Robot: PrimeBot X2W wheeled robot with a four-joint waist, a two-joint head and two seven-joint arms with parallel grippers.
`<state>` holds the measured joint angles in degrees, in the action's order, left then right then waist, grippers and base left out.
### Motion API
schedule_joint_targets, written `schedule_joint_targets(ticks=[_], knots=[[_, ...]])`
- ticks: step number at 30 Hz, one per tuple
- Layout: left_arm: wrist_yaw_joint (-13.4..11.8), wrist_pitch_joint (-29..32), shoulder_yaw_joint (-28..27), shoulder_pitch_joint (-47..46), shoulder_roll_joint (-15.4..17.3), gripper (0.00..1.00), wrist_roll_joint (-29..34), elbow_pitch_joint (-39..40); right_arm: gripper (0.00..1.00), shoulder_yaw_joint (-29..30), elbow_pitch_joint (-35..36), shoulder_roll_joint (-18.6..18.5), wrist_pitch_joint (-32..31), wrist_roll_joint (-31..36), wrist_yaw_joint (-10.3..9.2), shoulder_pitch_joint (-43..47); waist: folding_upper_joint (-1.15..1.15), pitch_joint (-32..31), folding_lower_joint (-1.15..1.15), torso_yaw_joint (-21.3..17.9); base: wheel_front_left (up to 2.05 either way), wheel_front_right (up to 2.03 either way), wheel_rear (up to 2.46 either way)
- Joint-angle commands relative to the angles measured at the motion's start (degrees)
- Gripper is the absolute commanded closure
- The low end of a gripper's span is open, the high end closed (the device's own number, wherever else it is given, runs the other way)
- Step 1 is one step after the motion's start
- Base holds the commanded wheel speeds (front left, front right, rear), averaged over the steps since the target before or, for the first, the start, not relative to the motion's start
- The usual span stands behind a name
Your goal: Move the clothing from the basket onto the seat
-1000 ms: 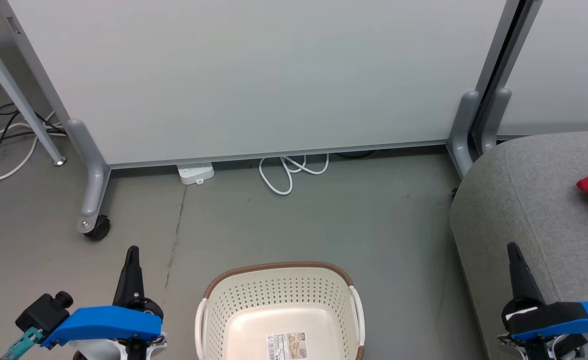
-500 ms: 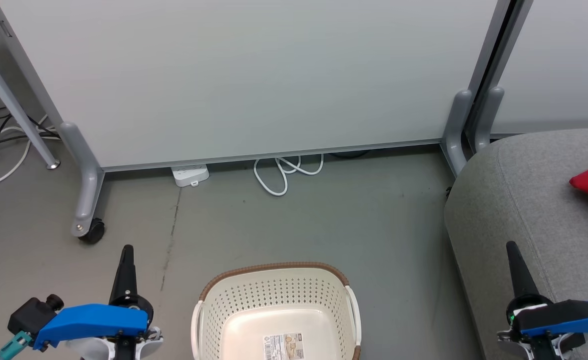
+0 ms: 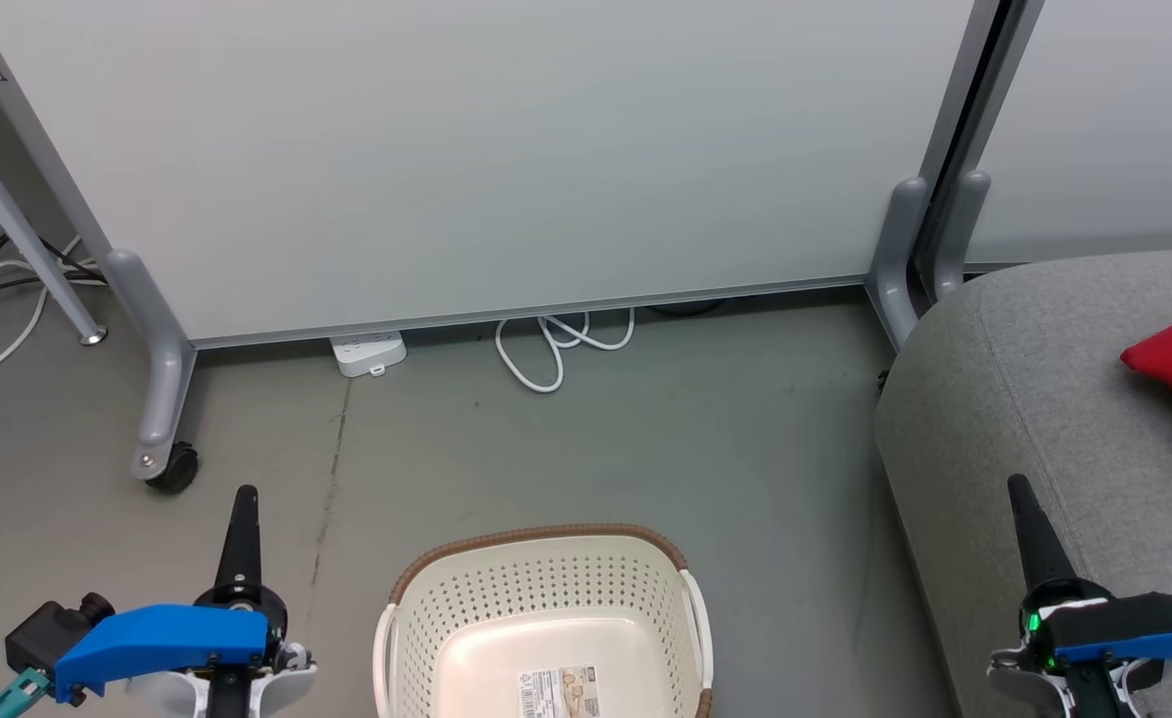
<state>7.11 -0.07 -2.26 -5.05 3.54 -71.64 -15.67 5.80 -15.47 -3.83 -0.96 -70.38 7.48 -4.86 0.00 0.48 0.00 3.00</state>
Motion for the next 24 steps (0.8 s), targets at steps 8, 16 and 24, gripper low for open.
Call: schedule_joint_targets(ticks=[8,16,24], knots=[[0.46,1.39,-0.93,-1.32,0.37,1.0,-4.9,0.87,1.0,0.25,0.86,0.25,-1.39,-5.11,0.02,-1.34,0.0,-0.05,0.0,-0.52,0.0,0.0,0.0],[0.5,2.28,-1.5,-1.38,0.32,1.0,-8.26,1.04,1.0,0.38,1.02,0.42,-2.24,-8.53,0.02,-1.43,0.0,-0.1,0.0,-0.96,0.0,0.0,0.0],[0.54,3.3,-2.04,-1.31,0.27,1.0,-11.88,1.27,1.0,0.51,1.16,0.59,-3.21,-12.23,0.03,-1.42,0.0,-0.15,0.0,-1.45,0.0,0.0,0.0]])
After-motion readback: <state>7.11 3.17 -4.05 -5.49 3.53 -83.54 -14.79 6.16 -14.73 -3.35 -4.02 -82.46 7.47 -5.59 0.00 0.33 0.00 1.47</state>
